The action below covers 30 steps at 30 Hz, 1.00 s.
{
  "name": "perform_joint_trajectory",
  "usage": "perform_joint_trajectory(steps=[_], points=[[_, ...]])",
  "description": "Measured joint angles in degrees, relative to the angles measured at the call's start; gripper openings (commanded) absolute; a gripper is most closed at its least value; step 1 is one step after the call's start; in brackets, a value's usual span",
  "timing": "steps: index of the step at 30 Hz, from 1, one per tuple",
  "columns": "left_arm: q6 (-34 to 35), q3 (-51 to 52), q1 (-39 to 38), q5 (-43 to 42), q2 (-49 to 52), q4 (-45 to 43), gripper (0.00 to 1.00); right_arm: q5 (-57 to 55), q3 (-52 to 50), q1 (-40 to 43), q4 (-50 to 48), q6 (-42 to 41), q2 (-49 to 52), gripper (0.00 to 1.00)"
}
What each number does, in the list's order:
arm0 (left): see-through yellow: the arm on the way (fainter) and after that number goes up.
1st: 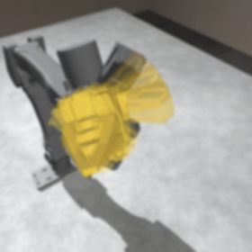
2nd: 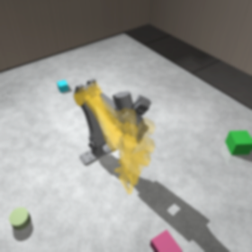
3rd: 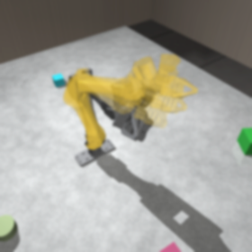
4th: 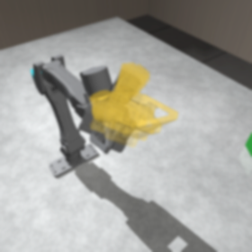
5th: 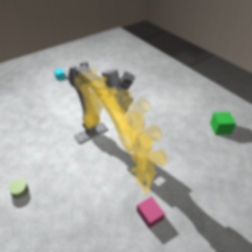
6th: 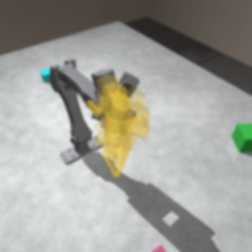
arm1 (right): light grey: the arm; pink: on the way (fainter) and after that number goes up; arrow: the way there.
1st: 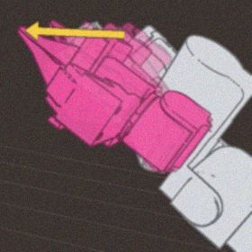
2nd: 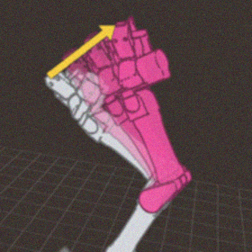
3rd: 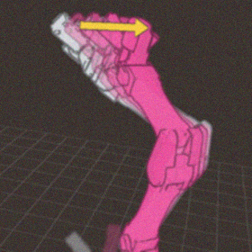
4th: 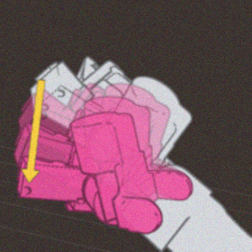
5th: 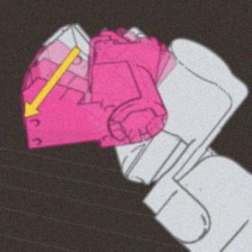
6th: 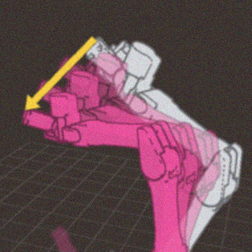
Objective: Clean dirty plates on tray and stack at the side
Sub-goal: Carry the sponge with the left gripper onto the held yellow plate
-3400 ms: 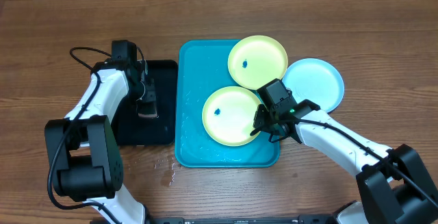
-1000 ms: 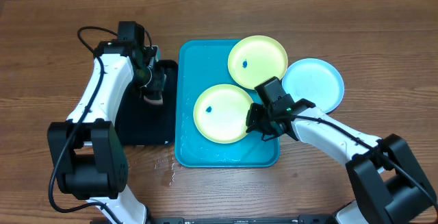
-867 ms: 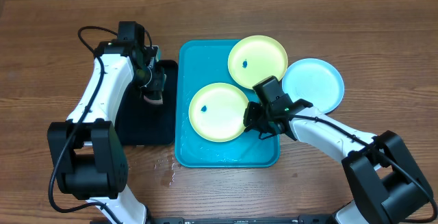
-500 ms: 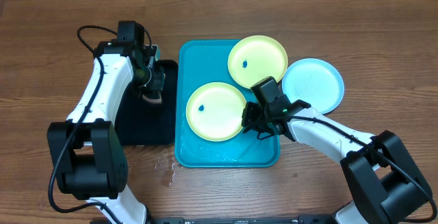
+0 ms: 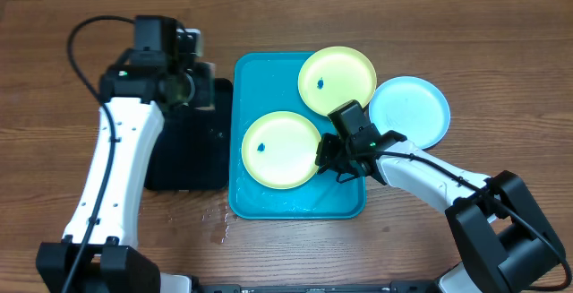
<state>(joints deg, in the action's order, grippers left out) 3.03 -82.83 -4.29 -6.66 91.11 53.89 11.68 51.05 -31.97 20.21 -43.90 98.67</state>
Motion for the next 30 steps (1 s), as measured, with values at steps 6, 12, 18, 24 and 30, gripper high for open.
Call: perform_joint_trajectory(steps=[6,12,18,24,30], points=[[0.00,1.90,-6.03,-5.16,3.48,1.09,0.04,0.11,0.00,0.00,-0.04,0.04,0.00,0.15],[0.00,6.99,-11.30,-6.49,7.52,-2.99,0.04,-0.07,0.00,0.00,-1.20,0.04,0.00,0.04],[0.00,8.59,-13.75,-6.43,8.57,-7.23,0.05,-0.09,0.00,0.00,-1.27,0.04,0.00,0.04],[0.00,8.59,-14.01,-1.95,8.57,-8.61,0.04,-0.11,0.00,0.00,-1.27,0.02,0.00,0.04],[0.00,8.59,-14.01,0.98,8.57,-9.86,0.04,-0.11,0.00,-0.02,-1.27,0.02,0.02,0.09]])
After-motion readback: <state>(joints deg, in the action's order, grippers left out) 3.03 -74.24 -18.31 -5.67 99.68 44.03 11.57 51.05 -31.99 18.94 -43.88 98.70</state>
